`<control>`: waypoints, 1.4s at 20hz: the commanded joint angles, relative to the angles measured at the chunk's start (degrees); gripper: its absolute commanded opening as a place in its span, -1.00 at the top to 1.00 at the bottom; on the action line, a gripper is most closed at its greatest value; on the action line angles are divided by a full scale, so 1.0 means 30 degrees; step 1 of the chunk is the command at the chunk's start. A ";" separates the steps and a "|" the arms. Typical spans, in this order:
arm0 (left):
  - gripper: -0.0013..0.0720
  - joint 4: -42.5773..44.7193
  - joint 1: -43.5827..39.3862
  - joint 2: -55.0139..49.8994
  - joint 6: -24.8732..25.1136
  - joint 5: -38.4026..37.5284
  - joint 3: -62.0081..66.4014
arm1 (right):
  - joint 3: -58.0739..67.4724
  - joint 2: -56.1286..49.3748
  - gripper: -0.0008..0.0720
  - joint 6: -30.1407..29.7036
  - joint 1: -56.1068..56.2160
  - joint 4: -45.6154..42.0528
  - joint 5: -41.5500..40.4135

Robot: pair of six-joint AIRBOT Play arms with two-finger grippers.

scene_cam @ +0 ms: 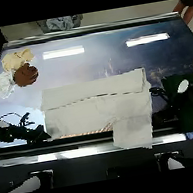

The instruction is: Fold the shirts.

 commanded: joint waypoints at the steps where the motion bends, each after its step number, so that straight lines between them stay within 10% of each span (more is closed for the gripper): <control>1: 0.87 0.0124 0.0022 0.0087 0.0226 0.0168 0.0138 | -0.2251 0.0182 -0.60 -0.0131 0.0000 0.1435 -0.1836; 5: 0.87 0.0117 0.0022 0.0117 0.0226 0.0175 0.0430 | -0.3373 0.0182 -0.49 0.0153 0.0000 0.1654 -0.2703; 10: 0.87 0.0131 0.0022 0.0117 0.0233 0.0284 0.0423 | -0.3636 0.0189 0.81 0.0867 0.0015 0.2586 -0.3628; 20: 0.89 -0.0488 -0.0036 0.2790 0.0182 -0.0780 0.4881 | 0.2659 0.3228 0.83 0.0379 0.0015 0.3745 -0.1778; 28: 0.89 -0.0554 -0.1421 -0.4000 -0.1960 -0.0656 1.4404 | 0.9938 -0.4408 0.83 0.0386 0.0022 0.7978 -0.6105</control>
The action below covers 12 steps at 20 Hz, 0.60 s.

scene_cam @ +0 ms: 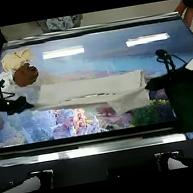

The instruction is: Fold the shirts.

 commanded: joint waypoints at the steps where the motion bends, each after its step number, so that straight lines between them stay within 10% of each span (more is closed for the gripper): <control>1: 0.89 -0.0044 -0.0444 -0.3730 -0.1362 -0.0568 0.4539 | 0.3679 -0.3767 0.83 0.0073 -0.0007 0.2266 -0.2113; 12: 0.87 -0.0532 -0.0933 -1.0666 -0.2178 -0.0160 0.8765 | 0.6543 -0.9449 0.82 0.0634 0.1421 0.2229 -0.4918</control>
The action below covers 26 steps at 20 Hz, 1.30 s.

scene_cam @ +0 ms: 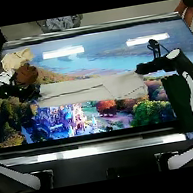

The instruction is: Fold the shirts.

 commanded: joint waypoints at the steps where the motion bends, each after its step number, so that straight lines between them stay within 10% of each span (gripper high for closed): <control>1: 0.76 -0.0153 0.0015 -0.1173 -0.0117 0.0342 0.0386 | 0.0240 -0.0765 0.82 0.0058 0.0342 -0.0437 -0.0073; 2: 0.07 -0.0379 0.0073 -0.1122 -0.0109 0.0583 0.0546 | 0.0313 -0.0612 0.72 0.0051 0.0189 -0.0444 0.0291; 3: -0.77 -0.0641 0.0153 -0.1107 -0.0102 0.0510 0.1086 | 0.0539 -0.0372 -0.01 -0.0124 -0.0102 -0.0452 0.0976; 4: -0.96 -0.0692 0.0270 -0.1049 -0.0080 0.0262 0.1778 | 0.0772 -0.0036 -0.82 -0.0852 -0.0525 -0.0532 0.1836; 11: -0.94 -0.0699 0.0554 0.1413 -0.0058 -0.0393 0.4437 | 0.0889 -0.0386 -0.99 0.0481 -0.3825 -0.4116 0.8320; 26: -0.94 -0.0699 -0.1341 0.2951 -0.0051 -0.1508 0.4437 | 0.0889 -0.4269 -0.99 -0.0022 -0.3133 0.4903 0.7701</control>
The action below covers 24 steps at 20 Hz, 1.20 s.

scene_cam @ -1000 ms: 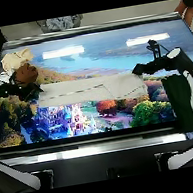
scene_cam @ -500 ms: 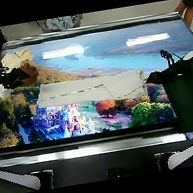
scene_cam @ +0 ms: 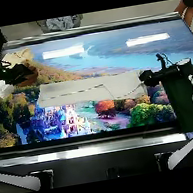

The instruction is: Fold the shirts.

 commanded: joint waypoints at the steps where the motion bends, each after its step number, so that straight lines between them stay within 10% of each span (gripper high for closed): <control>1: -0.94 0.0000 -0.0299 0.0044 0.0000 -0.0095 0.0015 | -0.0007 -0.0219 -0.98 -0.0270 0.0423 0.1319 0.0787; 4: -0.94 -0.0007 -0.0423 0.0044 0.0000 -0.0226 0.0015 | -0.0007 -0.0219 -0.88 -0.0415 0.1370 0.1144 0.1246; 9: -0.94 -0.0007 -0.0634 0.0029 0.0007 -0.0729 0.0015 | 0.0015 0.0036 0.81 -0.0481 0.2834 0.1166 -0.0277; 11: -0.91 -0.0007 -0.0707 0.0022 0.0000 -0.0794 0.0015 | 0.0015 0.0816 0.83 -0.1202 0.2754 0.1260 -0.0219; 14: 0.72 -0.0408 -0.1552 -0.0284 0.0015 -0.0714 0.0007 | 0.0015 0.2936 0.83 -0.1341 0.2594 0.0758 0.0015; 15: 0.86 -0.0758 -0.2091 -0.0517 0.0015 -0.0641 0.0007 | 0.0015 0.3789 0.83 -0.1268 0.2594 0.0364 0.0189; 24: 0.87 -0.3949 -1.0520 -0.4459 0.0000 0.0903 0.0007 | 0.0015 1.0506 0.83 0.1865 0.2594 -0.3694 0.3621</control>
